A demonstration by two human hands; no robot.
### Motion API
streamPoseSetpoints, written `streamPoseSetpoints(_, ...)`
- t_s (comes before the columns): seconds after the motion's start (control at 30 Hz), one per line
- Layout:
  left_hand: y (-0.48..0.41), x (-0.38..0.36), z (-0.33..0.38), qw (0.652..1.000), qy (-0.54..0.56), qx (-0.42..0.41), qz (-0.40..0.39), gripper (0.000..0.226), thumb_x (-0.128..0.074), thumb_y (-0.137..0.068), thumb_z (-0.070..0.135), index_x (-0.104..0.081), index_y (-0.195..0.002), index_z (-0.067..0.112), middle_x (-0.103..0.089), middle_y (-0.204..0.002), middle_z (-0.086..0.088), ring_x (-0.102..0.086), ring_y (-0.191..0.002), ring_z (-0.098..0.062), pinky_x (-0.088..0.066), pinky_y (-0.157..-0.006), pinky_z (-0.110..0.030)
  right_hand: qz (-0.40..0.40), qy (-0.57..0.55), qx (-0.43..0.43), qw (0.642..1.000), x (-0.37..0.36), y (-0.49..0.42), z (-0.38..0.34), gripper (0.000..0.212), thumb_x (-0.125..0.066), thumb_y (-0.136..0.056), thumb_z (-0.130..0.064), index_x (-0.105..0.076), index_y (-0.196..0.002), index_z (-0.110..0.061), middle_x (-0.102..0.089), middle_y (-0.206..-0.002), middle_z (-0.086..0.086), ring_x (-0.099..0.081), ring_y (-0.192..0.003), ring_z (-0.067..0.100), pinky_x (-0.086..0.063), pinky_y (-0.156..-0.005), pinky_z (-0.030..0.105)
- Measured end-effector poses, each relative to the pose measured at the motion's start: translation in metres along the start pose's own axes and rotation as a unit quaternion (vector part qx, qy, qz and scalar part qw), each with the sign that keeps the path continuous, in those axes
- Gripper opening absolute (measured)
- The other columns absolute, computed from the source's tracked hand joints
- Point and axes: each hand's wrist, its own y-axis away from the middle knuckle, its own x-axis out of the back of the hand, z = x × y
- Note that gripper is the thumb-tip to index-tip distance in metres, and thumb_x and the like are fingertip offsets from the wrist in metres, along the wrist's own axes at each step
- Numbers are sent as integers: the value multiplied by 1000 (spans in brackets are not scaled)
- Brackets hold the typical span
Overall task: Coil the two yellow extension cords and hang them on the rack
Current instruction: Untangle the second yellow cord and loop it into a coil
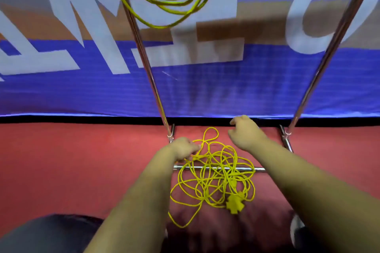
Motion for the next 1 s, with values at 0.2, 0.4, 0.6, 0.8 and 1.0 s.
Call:
streamPoseSetpoints(0.2, -39, -92, -66, 993, -49, 100, -29, 23, -62, -99, 25, -70, -110, 6, -70, -86, -6, -66, -68, -18, -47, -49, -17, -164, 81, -24, 983, -97, 15, 71, 31, -56, -100, -23, -75, -115, -3, -72, -124, 23, -67, -118, 38, -52, -94, 39)
streamPoseSetpoints(0.4, -45, -190, -111, 991, -78, 77, -80, 46, -67, -93, 32, -60, -138, 35, -65, -132, -8, -66, -115, -23, -48, -90, -25, -356, 177, -52, 916, -179, 40, 130, 44, -49, -100, -24, -66, -138, -9, -66, -143, 17, -62, -132, 36, -52, -102, 37)
streamPoseSetpoints(0.6, -61, -222, -115, 986, -115, 104, -64, 78, -66, -93, 38, -29, -161, 39, -23, -166, -22, -29, -154, -33, -32, -122, -35, -430, 186, -54, 882, -220, 40, 150, 69, -62, -99, -24, -39, -164, -30, -51, -161, 2, -55, -143, 27, -48, -113, 32)
streamPoseSetpoints(0.8, -75, -215, -86, 967, -173, 176, 56, 39, -58, -94, 24, -64, -132, 17, -61, -138, -11, -61, -128, -32, -52, -100, -43, -423, 53, -88, 900, -217, 32, 161, 37, -55, -96, -6, -76, -119, -26, -74, -124, 0, -68, -111, 21, -53, -91, 26)
streamPoseSetpoints(1.0, -89, -228, -59, 993, -68, -2, 101, 41, -60, -90, 28, -60, -131, 22, -64, -122, -15, -63, -113, -38, -51, -93, -40, -316, -73, -185, 928, -211, 17, 168, 20, -59, -100, -4, -67, -90, -19, -71, -80, -1, -68, -80, 23, -52, -69, 27)
